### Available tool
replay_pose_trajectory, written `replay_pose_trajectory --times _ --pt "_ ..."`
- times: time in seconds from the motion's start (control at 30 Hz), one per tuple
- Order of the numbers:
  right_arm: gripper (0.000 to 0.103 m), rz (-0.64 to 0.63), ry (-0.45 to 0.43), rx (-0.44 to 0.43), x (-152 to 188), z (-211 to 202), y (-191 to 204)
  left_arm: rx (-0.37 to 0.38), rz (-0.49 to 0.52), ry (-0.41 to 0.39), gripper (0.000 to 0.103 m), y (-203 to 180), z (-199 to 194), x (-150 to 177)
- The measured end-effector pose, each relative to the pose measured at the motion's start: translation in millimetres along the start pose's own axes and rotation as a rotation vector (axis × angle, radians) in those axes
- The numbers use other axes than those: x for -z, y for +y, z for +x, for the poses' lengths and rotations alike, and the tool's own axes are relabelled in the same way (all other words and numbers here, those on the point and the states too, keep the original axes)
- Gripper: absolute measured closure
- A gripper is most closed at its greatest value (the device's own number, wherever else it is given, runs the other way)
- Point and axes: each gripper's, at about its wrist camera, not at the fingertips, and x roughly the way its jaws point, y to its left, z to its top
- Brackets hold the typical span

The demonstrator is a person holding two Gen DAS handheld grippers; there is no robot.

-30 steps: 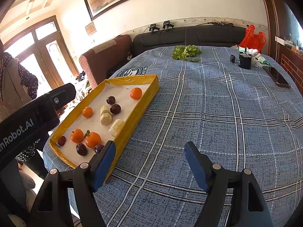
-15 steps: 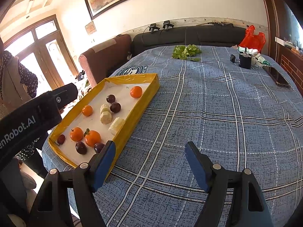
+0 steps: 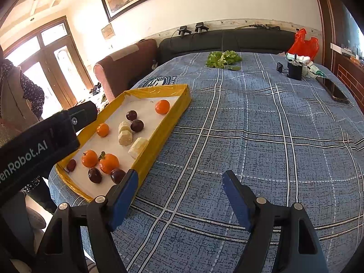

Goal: Organize fruits

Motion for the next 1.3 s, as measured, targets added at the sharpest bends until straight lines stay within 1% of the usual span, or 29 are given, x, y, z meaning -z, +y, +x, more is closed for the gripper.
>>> replay_pose_trajectory --times 0.13,0.23,0.37,0.5,0.63,0.73,0.8,0.87,0.97,1.0,1.1,1.17,1.2,1.3 --pt "0.019 0.001 0.006 0.001 1.4 3.1 -1.2 0.001 -0.004 0.001 0.008 -0.5 3.5 0.9" --pt "0.019 0.009 0.017 -0.003 1.0 6.2 -2.5 -0.002 -0.004 0.015 0.008 -1.6 8.4 0.9" --pt "0.018 0.010 0.003 -0.002 2.8 2.6 -3.0 -0.003 -0.014 0.002 0.008 0.9 4.9 3.4" --pt "0.018 0.013 0.019 0.001 4.1 6.7 -5.3 -0.007 -0.009 0.011 0.008 -1.3 7.0 3.2" --pt "0.018 0.017 -0.001 0.000 2.8 2.1 -6.3 -0.016 -0.010 -0.013 0.008 -0.8 0.2 3.2" --pt "0.018 0.013 0.004 -0.001 4.2 3.0 -6.6 -0.026 -0.010 -0.027 0.008 -2.3 -2.6 3.4" --pt "0.018 0.014 0.003 -0.003 3.9 2.4 -7.2 -0.045 -0.011 -0.055 0.008 -2.8 -8.7 2.5" --pt "0.018 0.016 -0.009 -0.007 3.5 -0.7 -7.5 -0.075 -0.014 -0.112 0.008 -3.1 -20.4 1.7" --pt "0.018 0.013 -0.027 -0.010 3.8 -6.0 -7.0 -0.131 -0.020 -0.232 0.007 -3.3 -44.6 1.2" --pt "0.018 0.012 -0.037 -0.014 4.1 -8.6 -6.9 -0.143 -0.019 -0.274 0.001 -3.7 -53.9 1.4" --pt "0.018 0.002 -0.066 -0.021 4.2 -15.6 -5.7 -0.178 -0.015 -0.361 0.000 -5.7 -73.1 3.6" --pt "0.018 -0.006 -0.077 -0.020 4.3 -18.7 -4.7 -0.201 -0.001 -0.376 0.000 -8.5 -76.9 7.8" --pt "0.018 -0.009 -0.078 -0.021 4.5 -19.6 -4.2 -0.205 0.012 -0.361 0.000 -10.5 -75.1 7.8" --pt "0.018 -0.016 -0.072 -0.019 6.3 -19.9 -3.4 -0.182 0.030 -0.300 0.000 -13.9 -67.6 9.1"
